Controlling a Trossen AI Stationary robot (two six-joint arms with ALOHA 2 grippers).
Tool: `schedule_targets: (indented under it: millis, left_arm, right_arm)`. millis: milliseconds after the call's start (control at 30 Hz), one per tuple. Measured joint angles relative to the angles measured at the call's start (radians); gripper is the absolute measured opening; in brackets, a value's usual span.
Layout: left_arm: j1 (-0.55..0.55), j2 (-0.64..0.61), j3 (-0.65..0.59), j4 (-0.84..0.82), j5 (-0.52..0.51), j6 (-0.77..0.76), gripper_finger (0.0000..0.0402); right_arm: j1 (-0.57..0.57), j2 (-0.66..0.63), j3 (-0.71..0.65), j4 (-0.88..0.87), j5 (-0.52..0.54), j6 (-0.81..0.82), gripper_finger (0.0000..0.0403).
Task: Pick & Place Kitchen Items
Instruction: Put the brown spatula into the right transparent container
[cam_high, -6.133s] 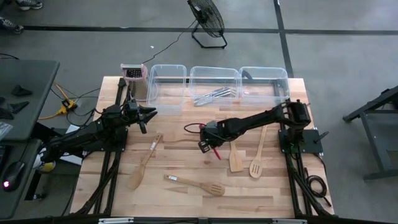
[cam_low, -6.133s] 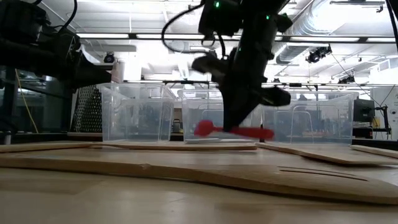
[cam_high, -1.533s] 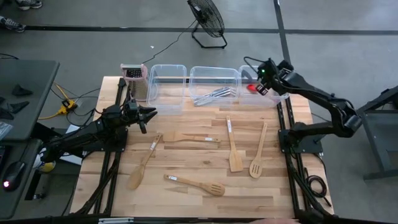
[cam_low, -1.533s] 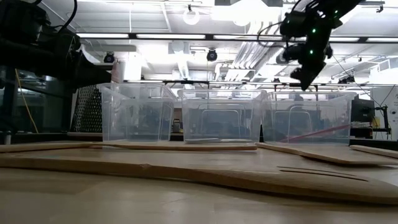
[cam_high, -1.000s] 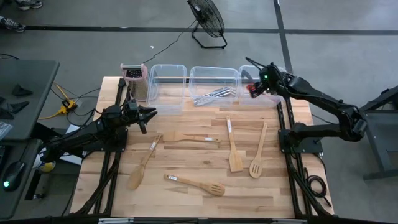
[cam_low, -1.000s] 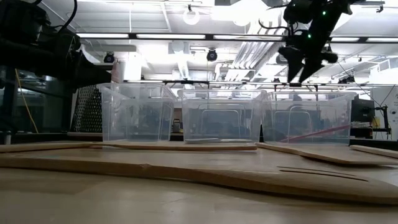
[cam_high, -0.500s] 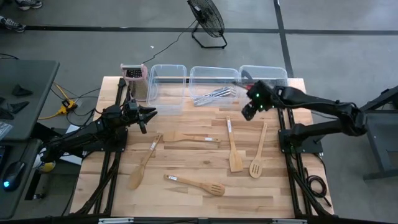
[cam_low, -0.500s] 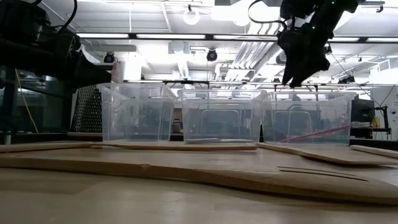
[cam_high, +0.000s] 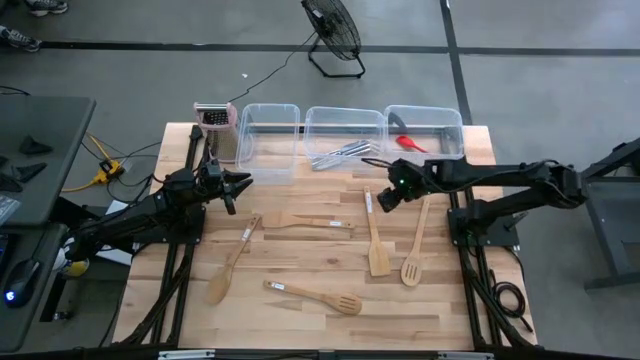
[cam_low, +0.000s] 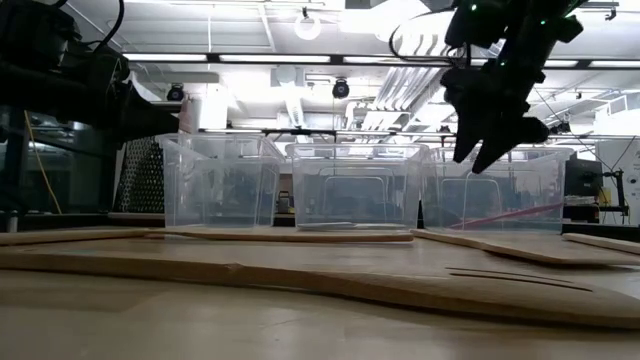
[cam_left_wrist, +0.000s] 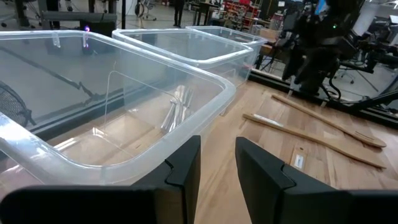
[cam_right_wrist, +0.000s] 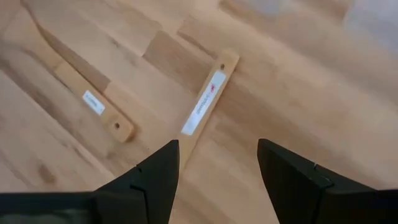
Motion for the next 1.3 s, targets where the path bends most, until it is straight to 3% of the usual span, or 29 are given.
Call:
schedule_targets:
  millis: [267,800,1100,1300]
  left_arm:
    - [0.000,0.000,0.000,0.000,0.000,0.000,0.0101]
    - [0.000,0.000,0.000,0.000,0.000,0.000,0.0101]
    - [0.000,0.000,0.000,0.000,0.000,0.000,0.0101]
    - [0.000,0.000,0.000,0.000,0.000,0.000,0.0101]
  right_arm:
    - [0.002,0.087,0.000,0.109,-0.043,0.215,0.0205]
    - [0.134,0.213,0.001,0.151,0.032,0.526,0.0205]
    - [0.151,0.243,0.012,0.129,-0.009,0.524,0.0205]
    - [0.141,0.251,0.133,-0.067,0.037,0.453,0.0205]
